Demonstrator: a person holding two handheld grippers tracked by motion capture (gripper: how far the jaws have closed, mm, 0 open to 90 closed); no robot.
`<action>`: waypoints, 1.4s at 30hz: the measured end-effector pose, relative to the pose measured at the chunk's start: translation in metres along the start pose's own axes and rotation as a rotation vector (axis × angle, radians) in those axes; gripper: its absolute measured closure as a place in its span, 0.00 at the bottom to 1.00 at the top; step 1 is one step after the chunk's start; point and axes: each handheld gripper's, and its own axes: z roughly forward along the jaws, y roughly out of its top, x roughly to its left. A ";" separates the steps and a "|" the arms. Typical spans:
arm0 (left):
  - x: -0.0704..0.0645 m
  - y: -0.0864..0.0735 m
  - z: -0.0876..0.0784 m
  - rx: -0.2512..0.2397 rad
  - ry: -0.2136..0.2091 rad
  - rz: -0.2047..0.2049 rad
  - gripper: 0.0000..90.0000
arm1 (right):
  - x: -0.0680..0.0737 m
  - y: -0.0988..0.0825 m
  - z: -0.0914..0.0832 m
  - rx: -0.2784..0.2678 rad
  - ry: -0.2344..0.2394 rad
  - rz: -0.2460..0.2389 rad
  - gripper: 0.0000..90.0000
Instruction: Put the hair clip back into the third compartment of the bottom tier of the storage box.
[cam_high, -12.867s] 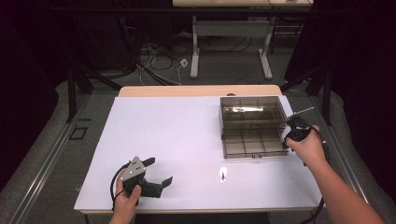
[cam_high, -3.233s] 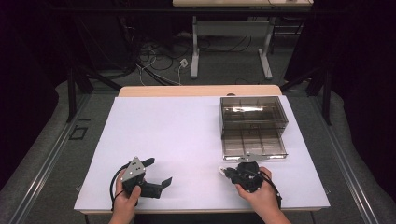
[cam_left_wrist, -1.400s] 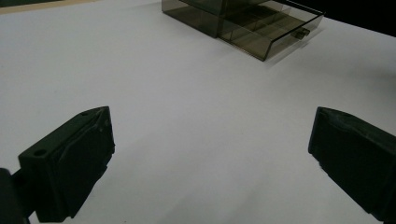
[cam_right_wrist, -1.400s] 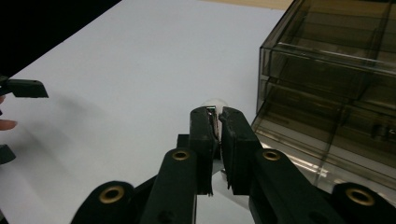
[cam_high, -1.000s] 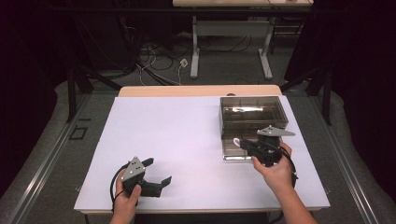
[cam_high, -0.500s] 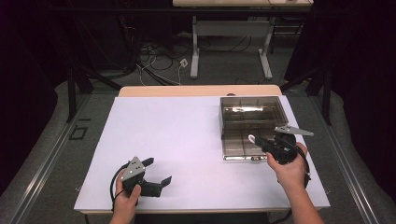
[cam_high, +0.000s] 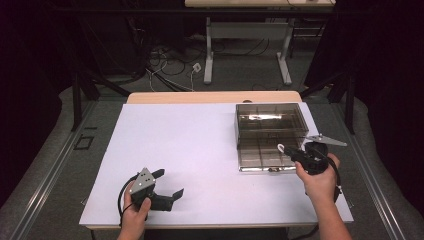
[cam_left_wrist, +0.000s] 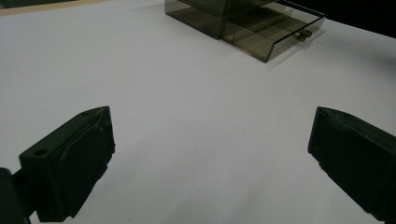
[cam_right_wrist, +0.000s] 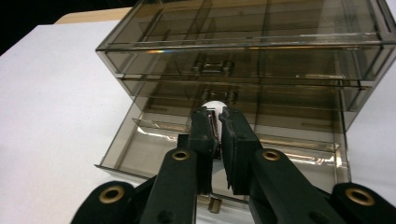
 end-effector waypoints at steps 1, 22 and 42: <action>0.000 0.000 0.000 -0.004 0.003 0.000 0.01 | -0.001 0.000 0.000 0.007 0.002 0.009 0.93; 0.000 0.000 0.001 -0.003 0.001 0.006 0.01 | -0.024 -0.008 0.007 0.048 -0.056 0.066 0.93; 0.000 0.001 0.002 0.001 -0.003 0.007 0.01 | -0.037 -0.019 0.019 0.057 -0.105 0.045 0.93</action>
